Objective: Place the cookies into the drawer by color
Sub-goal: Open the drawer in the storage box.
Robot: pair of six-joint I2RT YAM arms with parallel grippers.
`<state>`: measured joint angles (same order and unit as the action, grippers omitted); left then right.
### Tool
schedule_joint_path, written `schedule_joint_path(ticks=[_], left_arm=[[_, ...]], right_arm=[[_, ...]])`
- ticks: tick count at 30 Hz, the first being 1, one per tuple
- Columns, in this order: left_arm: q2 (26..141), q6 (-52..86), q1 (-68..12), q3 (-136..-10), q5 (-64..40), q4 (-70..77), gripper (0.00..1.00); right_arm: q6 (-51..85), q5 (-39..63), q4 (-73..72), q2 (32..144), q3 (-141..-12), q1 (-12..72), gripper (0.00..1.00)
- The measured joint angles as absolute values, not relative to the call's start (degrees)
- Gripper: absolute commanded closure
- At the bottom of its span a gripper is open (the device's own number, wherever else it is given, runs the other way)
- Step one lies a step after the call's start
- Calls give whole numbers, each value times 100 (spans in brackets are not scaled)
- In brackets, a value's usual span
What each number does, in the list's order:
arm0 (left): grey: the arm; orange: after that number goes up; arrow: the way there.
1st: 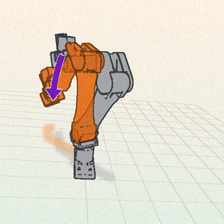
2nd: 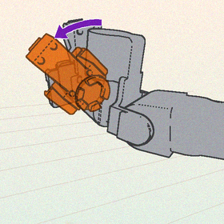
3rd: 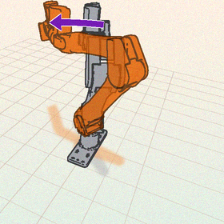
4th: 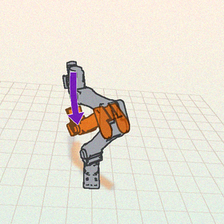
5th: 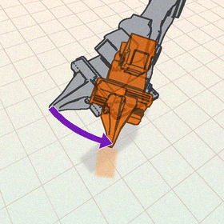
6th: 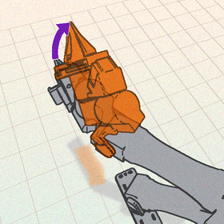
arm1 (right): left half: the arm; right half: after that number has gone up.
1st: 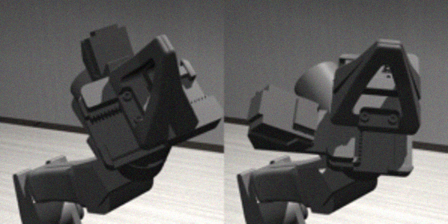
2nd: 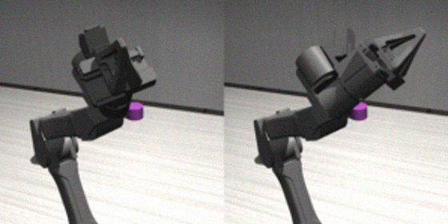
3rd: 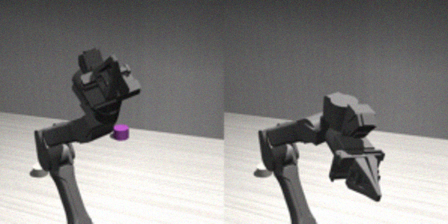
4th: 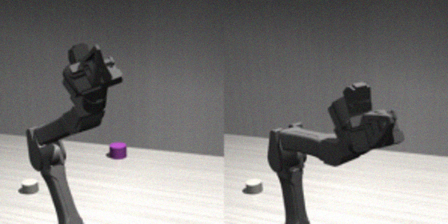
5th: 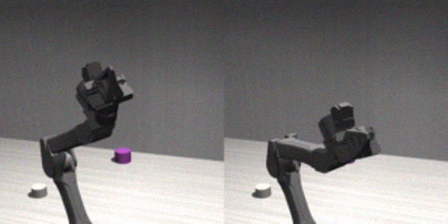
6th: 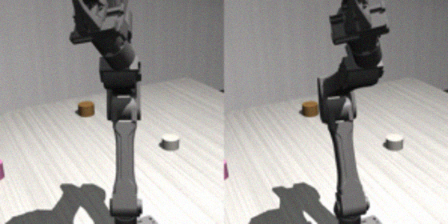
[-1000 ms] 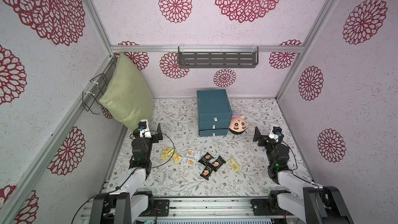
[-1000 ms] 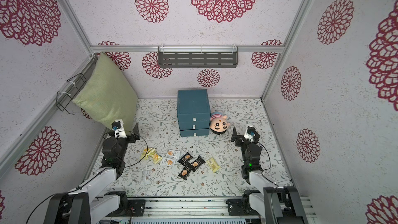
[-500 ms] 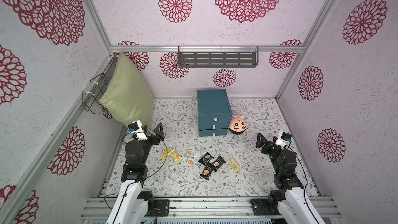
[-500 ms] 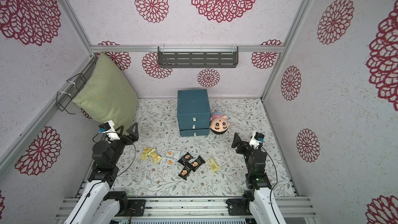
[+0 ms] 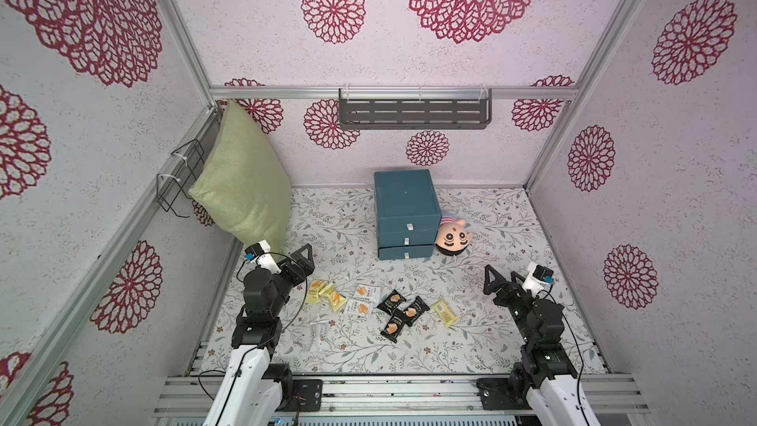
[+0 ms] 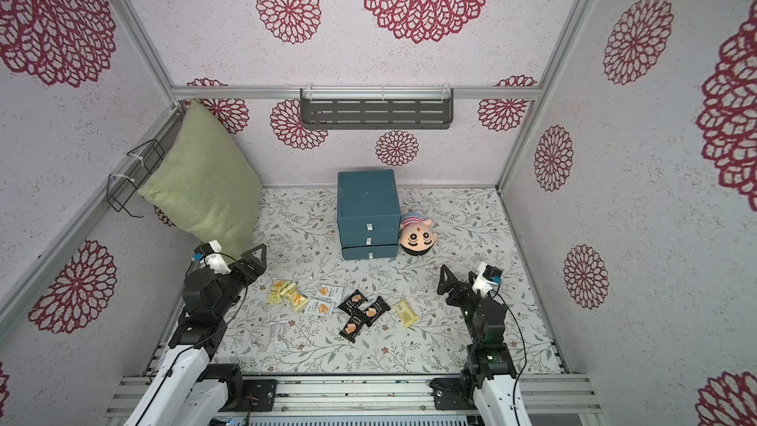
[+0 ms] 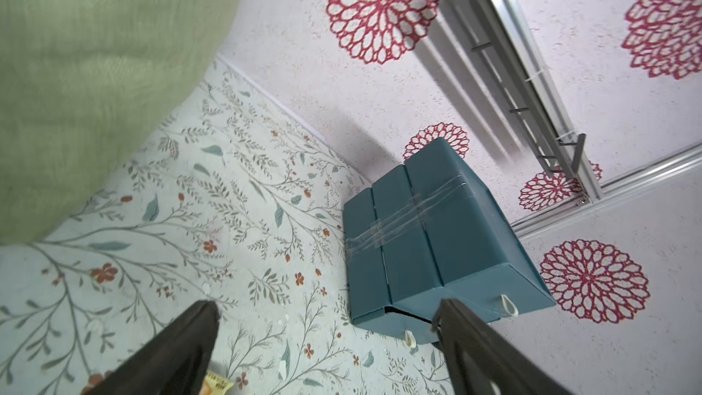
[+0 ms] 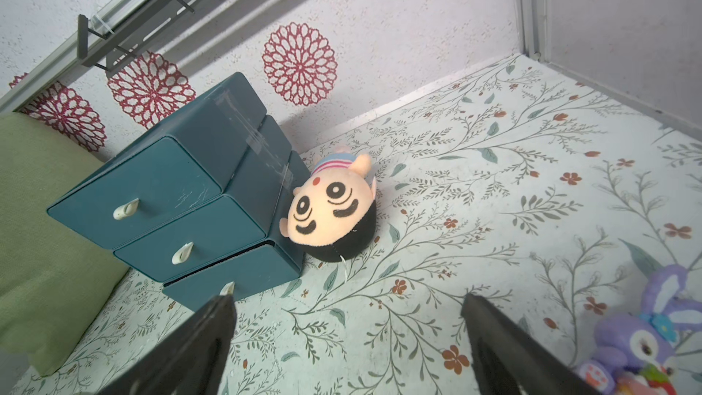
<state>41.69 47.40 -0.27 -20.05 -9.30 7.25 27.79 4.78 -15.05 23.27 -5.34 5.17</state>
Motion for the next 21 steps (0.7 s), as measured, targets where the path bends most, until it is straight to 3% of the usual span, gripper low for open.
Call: schedule_joint_path(ticks=[8, 21], left_arm=[[4609, 5312, -521, -2132, -840, 998, 2], [6473, 4912, -1623, -3876, -1387, 731, 3]], right_arm=[[3059, 1439, -2139, 3909, -812, 672, 1], [3063, 1426, -2211, 5983, -2222, 2541, 15]])
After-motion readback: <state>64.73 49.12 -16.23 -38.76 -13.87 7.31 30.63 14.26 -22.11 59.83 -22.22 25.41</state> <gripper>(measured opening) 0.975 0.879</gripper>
